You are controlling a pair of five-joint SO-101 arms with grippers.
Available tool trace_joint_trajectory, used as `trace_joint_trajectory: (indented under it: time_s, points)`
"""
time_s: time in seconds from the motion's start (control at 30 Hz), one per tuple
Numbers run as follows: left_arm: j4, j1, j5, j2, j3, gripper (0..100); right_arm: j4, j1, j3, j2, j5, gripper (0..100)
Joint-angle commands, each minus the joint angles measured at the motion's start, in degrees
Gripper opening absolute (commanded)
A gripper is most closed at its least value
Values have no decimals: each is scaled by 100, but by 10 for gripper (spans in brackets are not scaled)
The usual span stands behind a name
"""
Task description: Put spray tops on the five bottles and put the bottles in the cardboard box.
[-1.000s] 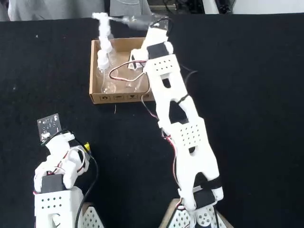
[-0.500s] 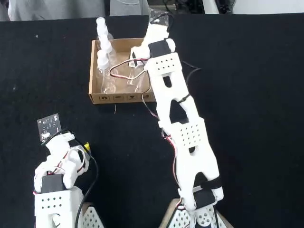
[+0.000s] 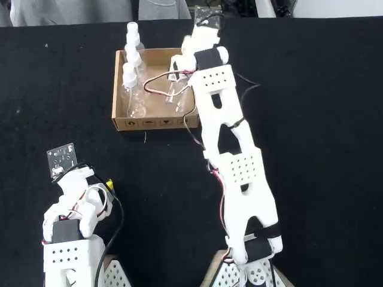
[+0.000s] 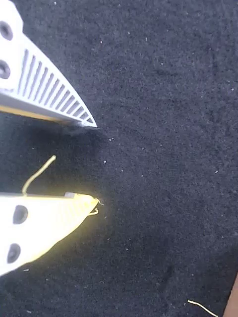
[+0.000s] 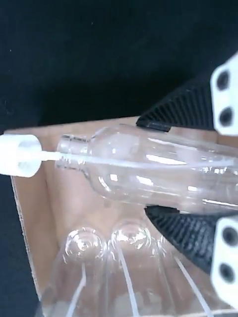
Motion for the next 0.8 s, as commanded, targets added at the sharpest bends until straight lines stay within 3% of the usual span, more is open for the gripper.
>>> trace_joint_trajectory:
  time_s: [0.0,0.33,0.77]
  points:
    - [26,-48,-9,-70,154,199,-105,79,-426,-110,246,25]
    - [26,-48,-9,-70,154,199,-70,18,-681,-101,273,25]
    - [26,-48,-9,-70,154,199,791,18,-1974,-84,273,25]
